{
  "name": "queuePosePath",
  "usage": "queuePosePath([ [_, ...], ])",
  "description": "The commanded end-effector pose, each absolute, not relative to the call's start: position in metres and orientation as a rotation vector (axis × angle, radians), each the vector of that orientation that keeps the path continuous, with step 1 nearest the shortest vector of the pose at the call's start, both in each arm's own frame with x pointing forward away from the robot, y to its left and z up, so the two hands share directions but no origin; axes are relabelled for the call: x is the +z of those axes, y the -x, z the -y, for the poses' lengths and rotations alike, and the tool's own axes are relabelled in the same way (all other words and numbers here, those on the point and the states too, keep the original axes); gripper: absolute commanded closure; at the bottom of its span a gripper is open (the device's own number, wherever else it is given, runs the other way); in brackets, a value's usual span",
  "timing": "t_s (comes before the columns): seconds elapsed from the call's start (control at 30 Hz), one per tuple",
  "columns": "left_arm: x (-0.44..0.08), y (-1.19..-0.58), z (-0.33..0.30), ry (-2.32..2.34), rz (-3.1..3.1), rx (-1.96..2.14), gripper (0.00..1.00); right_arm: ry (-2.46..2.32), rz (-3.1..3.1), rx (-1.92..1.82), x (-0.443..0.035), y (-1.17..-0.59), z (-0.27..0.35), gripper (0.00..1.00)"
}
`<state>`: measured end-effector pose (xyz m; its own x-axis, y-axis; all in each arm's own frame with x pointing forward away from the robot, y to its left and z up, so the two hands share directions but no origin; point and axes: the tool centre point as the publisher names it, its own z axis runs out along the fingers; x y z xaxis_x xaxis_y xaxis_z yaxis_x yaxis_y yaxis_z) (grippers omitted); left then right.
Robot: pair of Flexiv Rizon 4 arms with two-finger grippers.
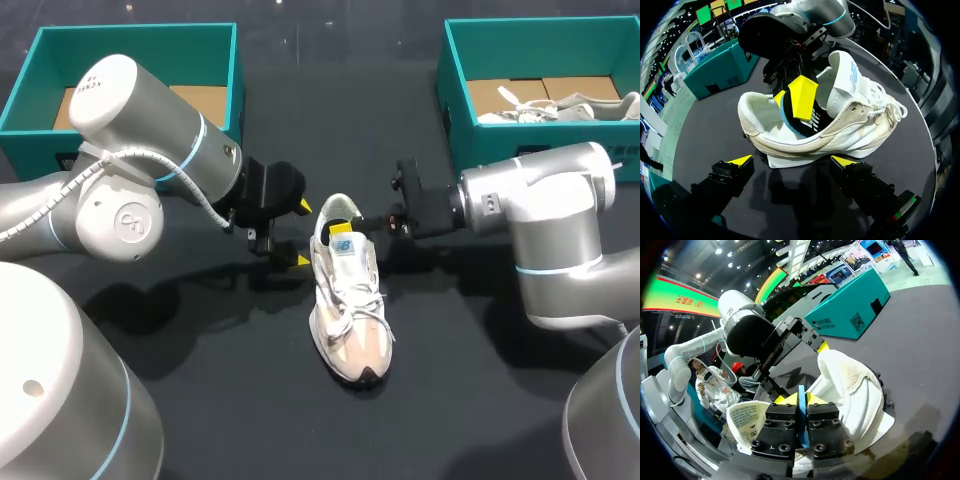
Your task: Take the shoe out of the shoebox, open the shoe tongue, remove and reinsert the insole, then place the shoe into the shoebox
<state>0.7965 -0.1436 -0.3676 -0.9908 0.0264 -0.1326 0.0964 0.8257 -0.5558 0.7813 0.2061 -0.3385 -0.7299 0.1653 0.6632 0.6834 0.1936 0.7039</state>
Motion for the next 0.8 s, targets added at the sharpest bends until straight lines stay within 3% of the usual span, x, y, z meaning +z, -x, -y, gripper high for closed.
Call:
queuePosePath([
  [0.03, -0.368, -0.796, 0.143, -0.098, -2.885, -0.889, 0.0, 0.797, 2.077, -1.566, -0.327, -0.774, -0.206, 0.93],
  [0.07, -0.367, -0.796, 0.143, -0.108, -2.884, -0.889, 0.0, 0.789, 2.095, -1.563, -0.323, -0.775, -0.207, 0.75],
  [0.2, -0.363, -0.796, 0.141, -0.123, -2.882, -0.889, 0.0, 0.76, 2.152, -1.542, -0.312, -0.78, -0.206, 0.56],
  [0.8, -0.347, -0.79, 0.122, -0.186, -2.895, -0.854, 0.0, 0.747, 2.297, -1.386, -0.297, -0.798, -0.179, 0.52],
])
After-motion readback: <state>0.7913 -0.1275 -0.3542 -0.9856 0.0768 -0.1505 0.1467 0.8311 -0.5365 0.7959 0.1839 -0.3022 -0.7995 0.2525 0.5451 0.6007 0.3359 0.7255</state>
